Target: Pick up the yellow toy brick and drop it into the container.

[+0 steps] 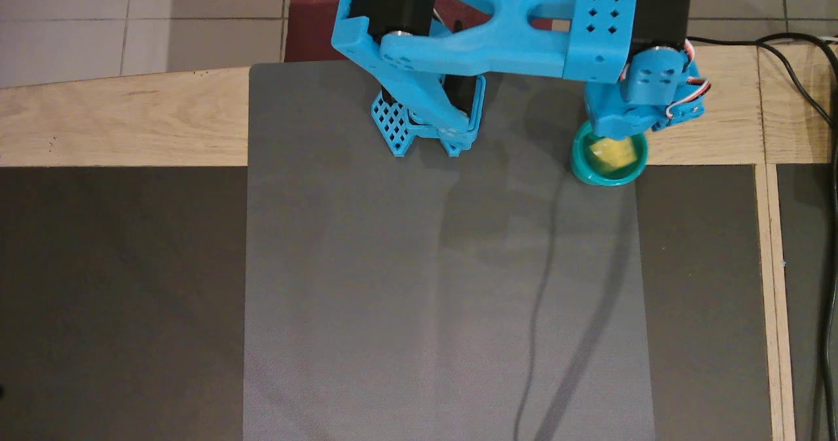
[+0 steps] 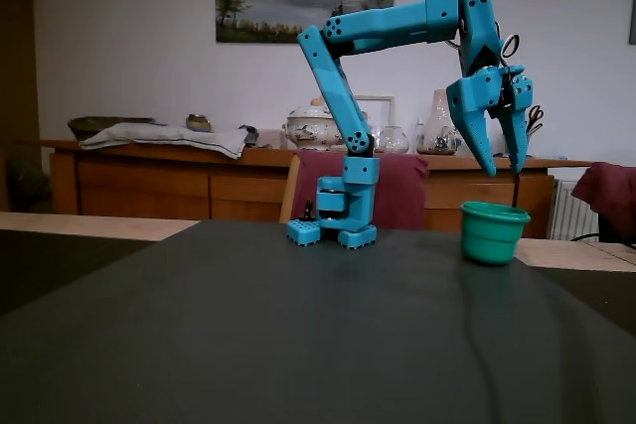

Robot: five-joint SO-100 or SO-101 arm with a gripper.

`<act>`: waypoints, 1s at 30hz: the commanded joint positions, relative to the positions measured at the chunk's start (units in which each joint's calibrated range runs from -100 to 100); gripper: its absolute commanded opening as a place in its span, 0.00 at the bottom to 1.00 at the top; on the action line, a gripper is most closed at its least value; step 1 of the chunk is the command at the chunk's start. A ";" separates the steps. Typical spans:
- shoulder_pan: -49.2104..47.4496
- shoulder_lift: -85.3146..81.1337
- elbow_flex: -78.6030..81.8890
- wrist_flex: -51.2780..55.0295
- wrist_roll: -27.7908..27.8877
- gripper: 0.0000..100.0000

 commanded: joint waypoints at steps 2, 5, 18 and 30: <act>0.46 -0.08 -1.06 0.11 0.23 0.10; 0.54 -0.16 -0.70 -0.33 0.23 0.00; 34.27 -20.91 -6.03 -2.47 -7.82 0.00; 65.84 -50.92 13.29 -4.15 -10.01 0.00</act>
